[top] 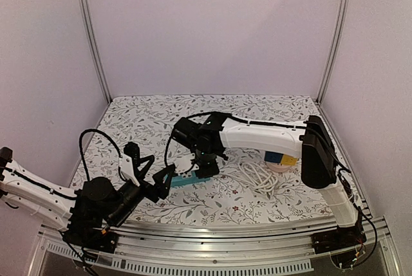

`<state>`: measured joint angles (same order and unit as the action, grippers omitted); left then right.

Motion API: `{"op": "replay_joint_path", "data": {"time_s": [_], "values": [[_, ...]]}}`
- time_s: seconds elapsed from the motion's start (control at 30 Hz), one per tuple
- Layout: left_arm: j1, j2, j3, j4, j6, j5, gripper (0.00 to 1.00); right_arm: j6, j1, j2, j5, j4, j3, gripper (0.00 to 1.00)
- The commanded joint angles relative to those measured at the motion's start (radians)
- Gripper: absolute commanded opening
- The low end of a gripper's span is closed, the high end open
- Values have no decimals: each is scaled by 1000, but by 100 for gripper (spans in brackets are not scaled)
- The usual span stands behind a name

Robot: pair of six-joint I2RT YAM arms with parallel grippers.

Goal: Insert the plug

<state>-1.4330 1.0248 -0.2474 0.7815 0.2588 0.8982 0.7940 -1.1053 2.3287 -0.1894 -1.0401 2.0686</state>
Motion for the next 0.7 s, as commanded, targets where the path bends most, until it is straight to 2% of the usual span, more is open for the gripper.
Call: {"op": "replay_joint_path", "data": {"time_s": [0.0, 0.2, 0.37, 0.67], "values": [[13, -11, 13, 16, -3, -7, 80, -2, -14, 48, -5, -48, -12, 0], [12, -18, 14, 13, -2, -9, 80, -77, -30, 14, 46, -79, -65, 0], [13, -28, 17, 10, -1, -12, 80, -131, -50, -49, 41, -78, -179, 0], [13, -43, 22, 5, 2, -12, 79, -206, -136, -164, 78, -96, -298, 0]]}}
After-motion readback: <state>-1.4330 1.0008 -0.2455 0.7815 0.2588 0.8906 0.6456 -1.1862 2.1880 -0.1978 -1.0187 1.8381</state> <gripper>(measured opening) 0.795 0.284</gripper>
